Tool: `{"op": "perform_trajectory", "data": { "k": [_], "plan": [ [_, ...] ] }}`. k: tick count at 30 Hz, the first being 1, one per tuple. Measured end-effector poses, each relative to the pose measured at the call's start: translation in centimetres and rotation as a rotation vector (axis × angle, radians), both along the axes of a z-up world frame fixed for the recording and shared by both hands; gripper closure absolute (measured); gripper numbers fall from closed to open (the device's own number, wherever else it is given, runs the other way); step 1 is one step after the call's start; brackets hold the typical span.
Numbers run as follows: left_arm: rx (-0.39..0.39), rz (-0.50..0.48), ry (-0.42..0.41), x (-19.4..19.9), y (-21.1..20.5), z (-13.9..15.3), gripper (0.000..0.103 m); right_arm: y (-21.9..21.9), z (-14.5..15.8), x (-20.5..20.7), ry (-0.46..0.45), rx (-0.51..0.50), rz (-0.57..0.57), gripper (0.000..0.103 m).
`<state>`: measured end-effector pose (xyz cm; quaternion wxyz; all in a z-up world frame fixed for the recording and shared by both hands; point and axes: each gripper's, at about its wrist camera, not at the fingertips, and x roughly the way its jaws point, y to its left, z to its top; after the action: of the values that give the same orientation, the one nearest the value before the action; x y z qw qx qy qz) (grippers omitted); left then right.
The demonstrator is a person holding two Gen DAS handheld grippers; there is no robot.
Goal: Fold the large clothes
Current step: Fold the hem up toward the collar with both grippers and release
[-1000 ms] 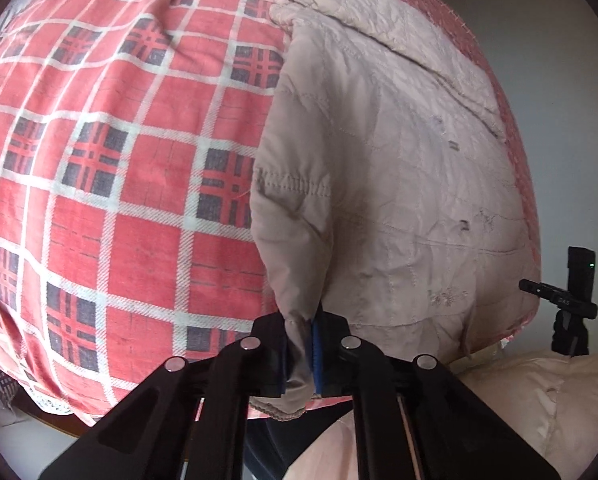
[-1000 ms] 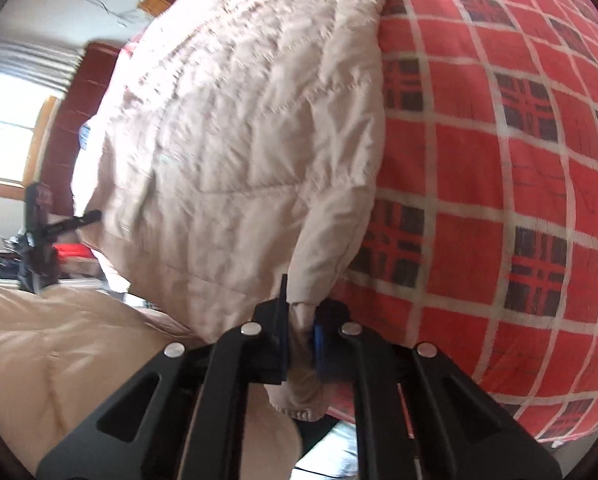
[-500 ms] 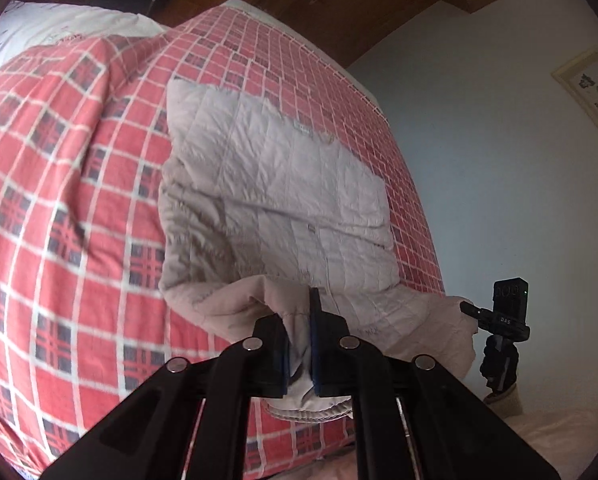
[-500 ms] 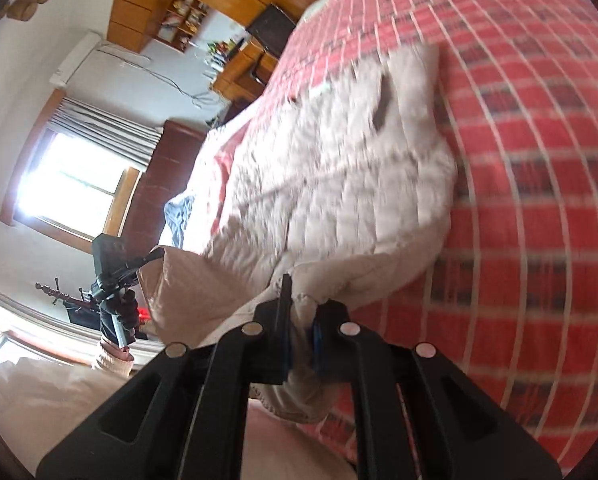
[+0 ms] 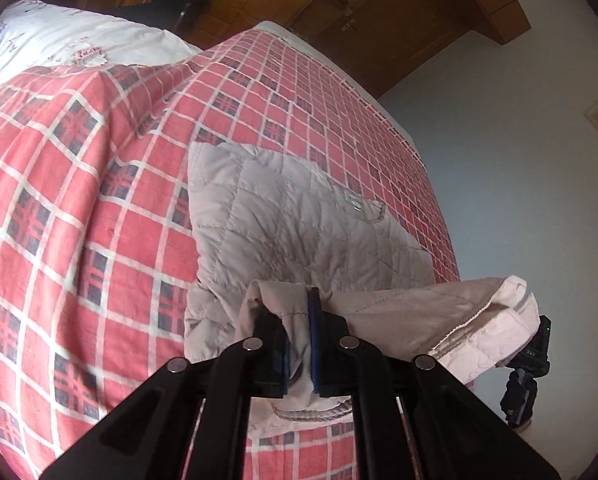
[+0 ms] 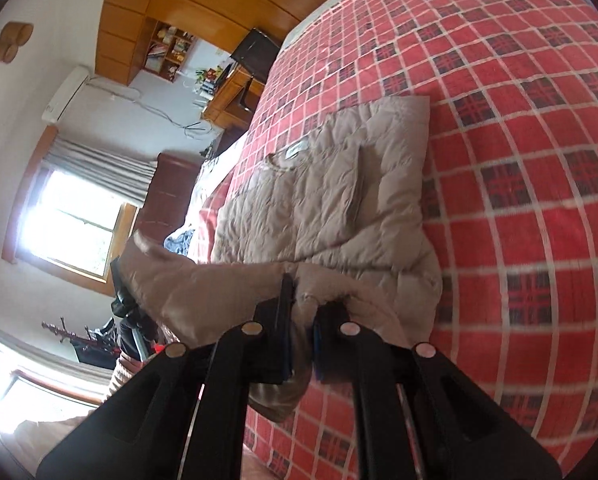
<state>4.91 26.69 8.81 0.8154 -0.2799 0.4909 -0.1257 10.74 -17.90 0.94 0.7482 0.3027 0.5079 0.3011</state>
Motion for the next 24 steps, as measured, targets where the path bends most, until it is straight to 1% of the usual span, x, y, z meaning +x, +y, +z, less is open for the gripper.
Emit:
{"op": "perform_trajectory", "data": {
  "k": [6, 9, 13, 16, 19, 20, 21, 22, 23, 24],
  "plan": [
    [0.003, 0.011, 0.047, 2.8, 0.1, -2.1, 0.096, -0.1, -2.0, 3.8, 0.062, -0.003, -0.019, 0.096],
    [-0.004, 0.023, 0.067, 3.6, 0.2, -3.1, 0.096, 0.0, -2.8, 4.6, 0.086, -0.003, -0.025, 0.095],
    [-0.038, 0.031, 0.103, 4.5, 0.6, -4.5, 0.095, 0.1, -3.8, 6.1, 0.127, 0.010, -0.027, 0.092],
    [-0.083, 0.037, 0.127, 4.7, 1.0, -5.0, 0.093, 0.1, -4.3, 6.6, 0.151, 0.021, -0.030, 0.086],
    [-0.166, 0.046, 0.150, 5.0, 1.8, -5.4, 0.088, -0.4, -4.8, 7.1, 0.174, 0.051, -0.045, 0.076],
    [-0.203, 0.049, 0.155, 5.0, 2.1, -5.4, 0.085, -0.7, -4.9, 7.2, 0.179, 0.062, -0.054, 0.067],
    [-0.244, 0.049, 0.163, 5.1, 2.4, -5.5, 0.083, -1.0, -5.0, 7.2, 0.181, 0.077, -0.065, 0.056],
    [-0.278, 0.048, 0.170, 5.1, 2.7, -5.6, 0.078, -1.4, -5.0, 7.3, 0.181, 0.099, -0.081, 0.049],
    [-0.314, 0.051, 0.175, 5.1, 3.1, -5.6, 0.076, -1.9, -4.9, 7.3, 0.177, 0.112, -0.100, 0.037],
    [-0.341, 0.053, 0.178, 5.0, 3.3, -5.6, 0.075, -2.5, -4.7, 7.3, 0.165, 0.115, -0.123, 0.035]
  ]
}}
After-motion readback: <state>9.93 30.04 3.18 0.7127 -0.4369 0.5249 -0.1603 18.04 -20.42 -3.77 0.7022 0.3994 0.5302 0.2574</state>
